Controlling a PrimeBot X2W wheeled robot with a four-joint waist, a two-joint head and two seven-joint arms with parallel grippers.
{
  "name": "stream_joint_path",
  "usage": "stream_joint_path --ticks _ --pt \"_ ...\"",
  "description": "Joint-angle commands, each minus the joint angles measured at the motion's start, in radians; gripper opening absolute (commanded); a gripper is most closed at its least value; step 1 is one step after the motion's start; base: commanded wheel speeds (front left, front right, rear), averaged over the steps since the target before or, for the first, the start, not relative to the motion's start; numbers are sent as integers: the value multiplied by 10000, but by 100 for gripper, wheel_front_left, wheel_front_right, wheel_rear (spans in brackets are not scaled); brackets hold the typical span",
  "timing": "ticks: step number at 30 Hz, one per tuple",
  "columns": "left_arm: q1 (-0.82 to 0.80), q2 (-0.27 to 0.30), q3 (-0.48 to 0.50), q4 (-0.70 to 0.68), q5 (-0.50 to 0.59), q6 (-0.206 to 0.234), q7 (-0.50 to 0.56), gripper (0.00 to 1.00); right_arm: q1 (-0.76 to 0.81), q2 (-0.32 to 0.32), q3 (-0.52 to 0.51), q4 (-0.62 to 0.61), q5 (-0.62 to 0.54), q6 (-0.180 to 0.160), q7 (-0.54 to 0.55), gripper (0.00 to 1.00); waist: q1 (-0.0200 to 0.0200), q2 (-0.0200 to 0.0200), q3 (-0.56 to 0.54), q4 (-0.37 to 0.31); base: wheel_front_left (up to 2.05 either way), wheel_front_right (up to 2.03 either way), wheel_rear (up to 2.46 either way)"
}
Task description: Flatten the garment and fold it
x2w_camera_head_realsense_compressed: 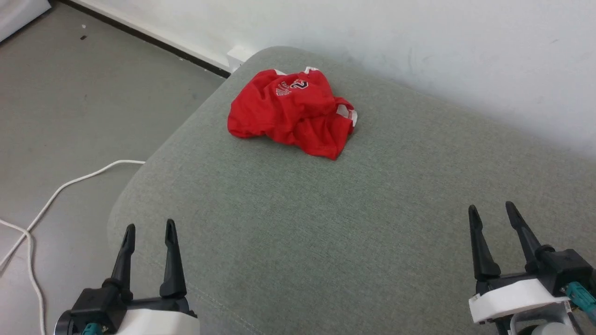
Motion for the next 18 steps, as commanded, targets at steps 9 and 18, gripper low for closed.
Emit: stream_joint_path --ticks 9,18 --pt "162 -32 35 -33 -29 54 -82 100 -1 28 -109 -5 -20 -19 -107 100 0 0 -60 71 0 0 0" --pt "-103 -32 -67 -283 43 -150 -82 100 11 28 -176 -72 -6 -19 -107 100 0 0 -41 82 0 0 0"
